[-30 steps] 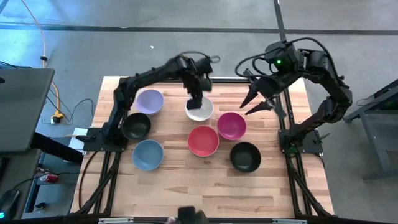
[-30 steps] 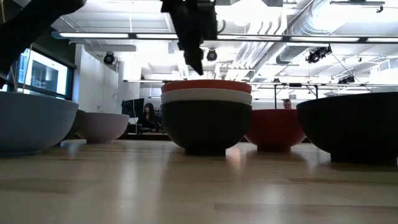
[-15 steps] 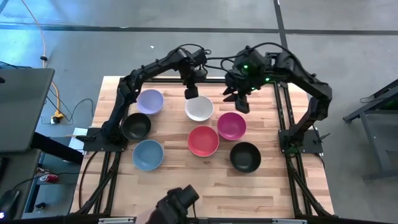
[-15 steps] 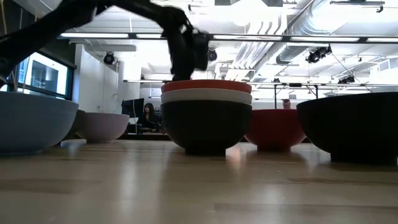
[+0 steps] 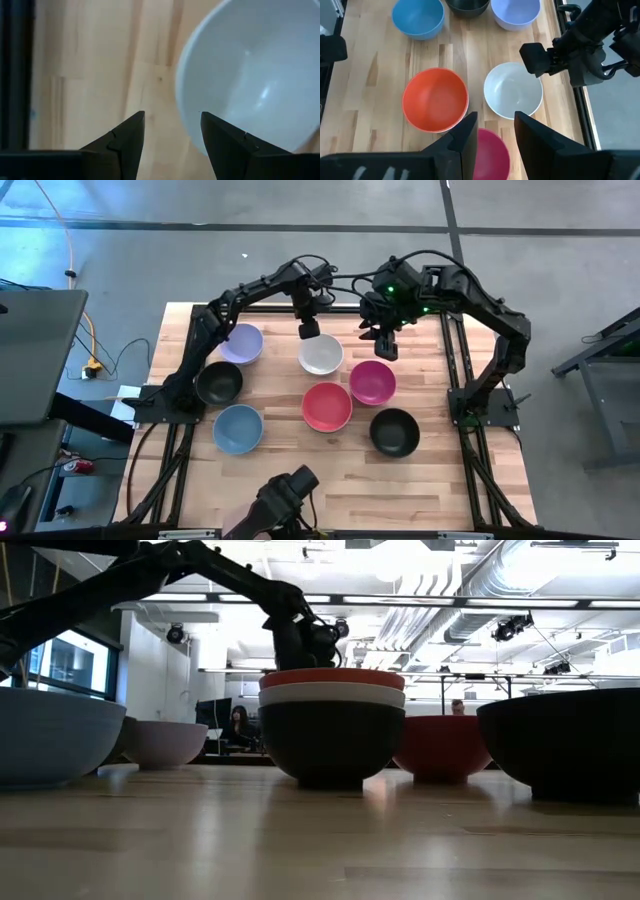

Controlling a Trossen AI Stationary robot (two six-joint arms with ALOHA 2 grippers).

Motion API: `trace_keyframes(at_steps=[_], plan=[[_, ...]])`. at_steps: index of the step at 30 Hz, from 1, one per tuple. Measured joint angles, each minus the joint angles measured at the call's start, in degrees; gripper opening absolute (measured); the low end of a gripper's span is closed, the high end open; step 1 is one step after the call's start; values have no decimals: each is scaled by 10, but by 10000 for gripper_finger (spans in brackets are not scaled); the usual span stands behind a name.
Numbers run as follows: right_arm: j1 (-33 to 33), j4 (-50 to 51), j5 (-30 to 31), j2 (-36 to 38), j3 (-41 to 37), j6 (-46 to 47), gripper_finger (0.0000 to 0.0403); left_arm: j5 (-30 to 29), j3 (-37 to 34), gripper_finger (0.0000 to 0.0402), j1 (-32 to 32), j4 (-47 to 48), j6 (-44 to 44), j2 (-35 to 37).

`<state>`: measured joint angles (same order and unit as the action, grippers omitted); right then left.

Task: Nest bowls inside each other
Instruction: Stack the white bowl on top of the orange bowl

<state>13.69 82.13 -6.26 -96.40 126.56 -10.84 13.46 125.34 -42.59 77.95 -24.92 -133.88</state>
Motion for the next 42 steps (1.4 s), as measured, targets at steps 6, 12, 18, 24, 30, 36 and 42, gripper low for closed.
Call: trace_keyframes(at_steps=[6, 12, 18, 24, 30, 36, 42], plan=[[0, 0, 0, 0, 0, -12, 118, -45, 0, 181, -6, -2, 9, 0], [0, 0, -2, 0, 0, -17, 118, -62, 0, 181, -6, -7, 18, 0], [0, -1, -9, 0, 0, -17, 118, -68, 0, 181, -1, -9, 22, -27], [0, -3, -11, 0, 0, -17, 118, -67, 0, 181, 3, -3, 18, -53], [0, -23, -10, 0, 0, -34, 118, -69, 0, 181, 1, 5, 7, -45], [2, -36, -10, 0, 0, -42, 118, -42, 31, 181, -14, 46, -2, -14], [2, -36, -10, 0, 0, -42, 118, 42, 32, 181, -11, 43, -8, 4]])
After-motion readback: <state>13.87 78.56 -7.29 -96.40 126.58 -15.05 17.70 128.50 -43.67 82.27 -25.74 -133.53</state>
